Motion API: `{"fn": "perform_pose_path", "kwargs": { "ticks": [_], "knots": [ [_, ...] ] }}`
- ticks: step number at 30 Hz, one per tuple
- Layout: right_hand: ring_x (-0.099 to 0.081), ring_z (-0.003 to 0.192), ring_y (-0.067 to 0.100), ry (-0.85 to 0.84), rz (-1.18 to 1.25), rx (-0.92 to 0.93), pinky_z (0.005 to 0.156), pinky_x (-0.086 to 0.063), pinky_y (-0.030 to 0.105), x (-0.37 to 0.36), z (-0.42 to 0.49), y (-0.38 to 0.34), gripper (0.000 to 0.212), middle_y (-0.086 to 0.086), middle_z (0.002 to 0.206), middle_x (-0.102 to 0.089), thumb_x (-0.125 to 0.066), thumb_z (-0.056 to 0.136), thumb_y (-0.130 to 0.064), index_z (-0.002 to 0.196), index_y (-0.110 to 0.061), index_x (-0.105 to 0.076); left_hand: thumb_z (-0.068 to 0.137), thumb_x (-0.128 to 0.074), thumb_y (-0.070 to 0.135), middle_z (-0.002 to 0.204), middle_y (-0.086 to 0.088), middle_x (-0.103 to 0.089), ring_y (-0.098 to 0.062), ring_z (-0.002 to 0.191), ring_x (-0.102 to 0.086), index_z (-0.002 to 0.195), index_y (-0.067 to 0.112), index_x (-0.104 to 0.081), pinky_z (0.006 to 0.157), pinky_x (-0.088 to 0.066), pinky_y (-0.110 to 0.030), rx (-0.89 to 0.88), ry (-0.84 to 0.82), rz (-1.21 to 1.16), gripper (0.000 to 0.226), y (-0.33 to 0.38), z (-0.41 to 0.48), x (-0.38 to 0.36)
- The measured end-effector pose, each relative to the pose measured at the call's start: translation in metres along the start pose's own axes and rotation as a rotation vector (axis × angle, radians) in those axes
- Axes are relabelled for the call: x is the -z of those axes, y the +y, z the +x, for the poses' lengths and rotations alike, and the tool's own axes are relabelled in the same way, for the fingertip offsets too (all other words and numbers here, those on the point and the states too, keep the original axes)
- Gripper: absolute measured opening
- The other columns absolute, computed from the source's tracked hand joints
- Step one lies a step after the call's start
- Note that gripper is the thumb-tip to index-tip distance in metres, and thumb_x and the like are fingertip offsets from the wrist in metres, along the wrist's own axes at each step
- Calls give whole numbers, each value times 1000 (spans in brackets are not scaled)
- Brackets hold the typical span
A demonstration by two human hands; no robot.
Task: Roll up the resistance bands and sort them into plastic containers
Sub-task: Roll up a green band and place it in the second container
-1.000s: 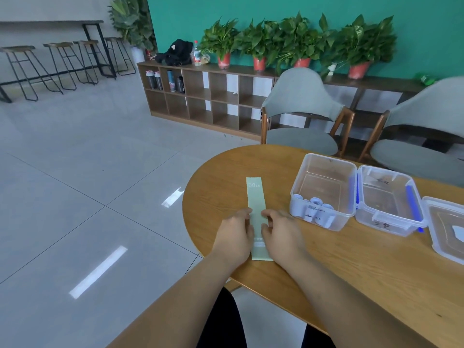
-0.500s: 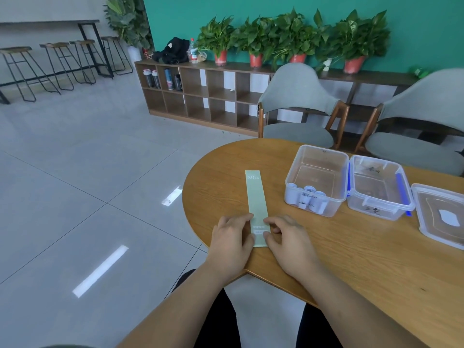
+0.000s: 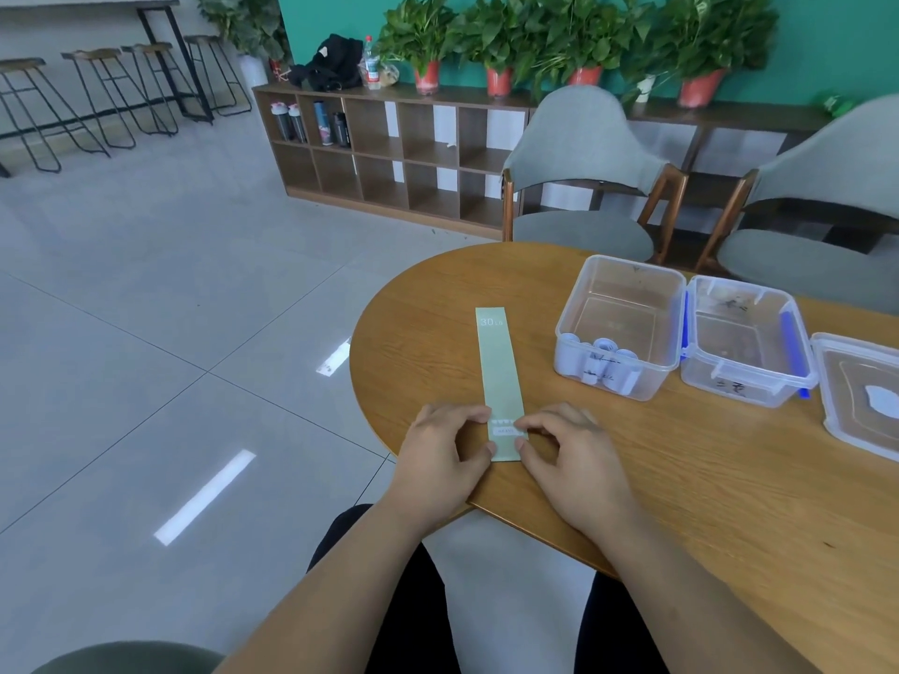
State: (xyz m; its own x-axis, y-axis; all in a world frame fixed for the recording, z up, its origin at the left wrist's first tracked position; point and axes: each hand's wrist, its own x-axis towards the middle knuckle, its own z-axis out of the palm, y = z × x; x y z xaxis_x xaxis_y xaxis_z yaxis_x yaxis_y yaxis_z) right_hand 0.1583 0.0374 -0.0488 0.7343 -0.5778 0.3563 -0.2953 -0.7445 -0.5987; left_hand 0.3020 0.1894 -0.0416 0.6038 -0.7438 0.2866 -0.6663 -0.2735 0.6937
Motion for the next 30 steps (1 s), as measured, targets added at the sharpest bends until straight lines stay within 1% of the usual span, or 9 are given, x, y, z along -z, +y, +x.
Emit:
{"fn": "perform_pose_path", "kwargs": {
  "ticks": [8, 12, 15, 18, 21, 25, 30],
  "knots": [
    [-56, 104, 11, 15, -12, 22, 89, -52, 33, 0, -3, -2, 14, -20, 107, -63, -78, 88, -29, 101, -33, -75, 90, -77, 32, 118, 20, -67, -2, 119, -51, 121, 32, -73, 100, -49, -26, -87, 63, 30, 31, -1, -3, -4],
    [-54, 106, 7, -34, 35, 49, 90, -47, 26, 6, -4, -4, 15, -21, 104, -59, -79, 87, -30, 98, -36, -73, 89, -80, 26, 109, 18, -69, -7, 113, -59, 107, 28, -77, 92, -53, -31, -131, 100, -15, 19, -3, -7, -7],
    [-53, 107, 4, -107, 57, 96, 92, -44, 20, 10, -4, -7, 20, -22, 101, -59, -80, 82, -26, 97, -38, -73, 85, -81, 20, 104, 19, -70, -8, 109, -61, 100, 28, -78, 90, -53, -33, -167, 102, -41, 18, -2, -8, -7],
    [-54, 106, 4, -152, 54, 101, 92, -44, 22, 11, -4, -8, 23, -21, 100, -60, -80, 79, -23, 96, -37, -74, 80, -82, 18, 101, 19, -70, -12, 107, -63, 96, 28, -78, 89, -53, -34, -191, 79, -49, 19, -2, -9, -5],
    [-55, 105, 3, -144, 41, 86, 89, -47, 23, 12, -4, -7, 23, -22, 99, -60, -81, 81, -19, 95, -35, -74, 79, -82, 19, 99, 19, -70, -11, 106, -63, 94, 28, -78, 89, -53, -34, -204, 60, -42, 18, -2, -9, -4],
    [-60, 96, 7, -112, 69, 105, 83, -50, 25, 12, -5, -8, 20, -20, 92, -62, -81, 82, -16, 93, -32, -73, 80, -83, 17, 97, 19, -71, -12, 105, -63, 93, 27, -79, 89, -53, -33, -198, 66, -41, 17, -1, -9, -4],
    [-59, 89, 7, -68, 77, 108, 80, -50, 27, 11, -6, -8, 19, -19, 87, -62, -81, 82, -15, 90, -29, -73, 81, -80, 13, 92, 19, -71, -12, 99, -64, 89, 29, -77, 84, -53, -33, -181, 65, -46, 18, 1, -10, -4]
  ]
}}
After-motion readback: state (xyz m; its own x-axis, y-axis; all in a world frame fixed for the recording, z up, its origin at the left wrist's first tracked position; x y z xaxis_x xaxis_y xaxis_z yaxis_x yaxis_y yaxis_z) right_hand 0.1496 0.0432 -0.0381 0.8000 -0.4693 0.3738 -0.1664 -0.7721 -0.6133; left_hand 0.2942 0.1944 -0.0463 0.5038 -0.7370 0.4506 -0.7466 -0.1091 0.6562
